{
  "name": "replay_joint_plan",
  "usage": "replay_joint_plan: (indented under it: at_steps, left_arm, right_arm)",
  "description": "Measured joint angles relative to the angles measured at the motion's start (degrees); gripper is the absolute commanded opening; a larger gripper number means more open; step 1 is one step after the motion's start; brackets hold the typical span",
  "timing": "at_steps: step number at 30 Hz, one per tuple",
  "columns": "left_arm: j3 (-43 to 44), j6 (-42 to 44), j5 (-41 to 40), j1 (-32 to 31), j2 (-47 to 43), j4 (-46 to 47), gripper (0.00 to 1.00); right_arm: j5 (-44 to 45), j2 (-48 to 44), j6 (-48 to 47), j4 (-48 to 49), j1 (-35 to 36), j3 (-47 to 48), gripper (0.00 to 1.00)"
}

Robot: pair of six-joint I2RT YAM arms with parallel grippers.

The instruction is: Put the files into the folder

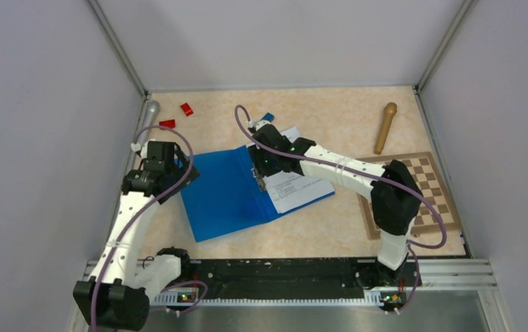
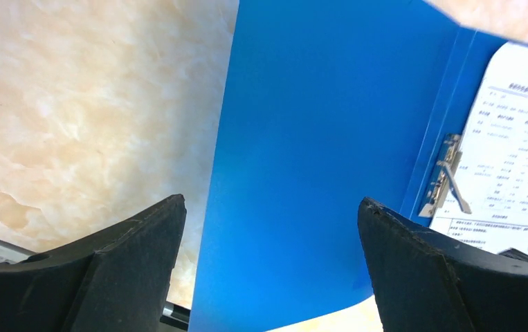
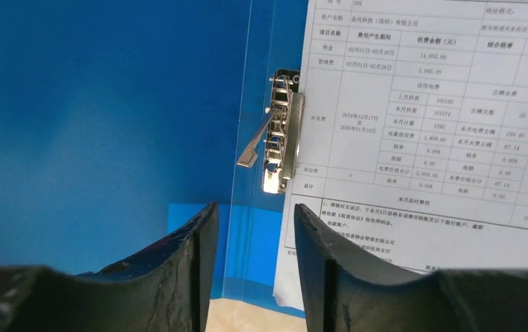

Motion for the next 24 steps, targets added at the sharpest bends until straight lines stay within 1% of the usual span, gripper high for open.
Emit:
replay_joint_plan:
  at_steps: [1,4,8,12,15,20,24]
  left_arm:
    - [0.33,0.02,-1.14,0.15,-0.7,-0.17,0.99]
    - [0.74,0.24,-2.25,0.24,-3.06,0.5,0.99]
    - [0.74,0.66,1.05,0.24,-3.02,3.8,0.99]
    - [-0.44,0.66,7.17,0.24,0.59,9.14,0.99]
    - [-2.01,0.66,10.78,0.24,4.55,11.37,0.99]
    - [-5.64,0.61,14.21,0.24,9.55,14.21,0.99]
    - [-7.85,0.42,15.32,0.24,10.69,15.82,0.99]
  right_arm:
    - [0.15,0.94,-0.17,-0.48,0.0,0.72,0.36]
    - [0.52,3.32,-0.28,-2.05,0.0,2.84,0.35]
    - [0.52,4.96,-0.68,-2.69,0.22,4.0,0.35]
    - [0.46,5.84,-1.05,-3.89,0.74,5.05,0.35]
    - [0.5,6.71,-1.05,-4.22,1.05,6.69,0.35]
    - [0.59,9.27,-1.07,-4.44,1.14,9.77,0.35]
    - [0.61,11.45,-1.07,-5.14,1.14,10.75,0.33]
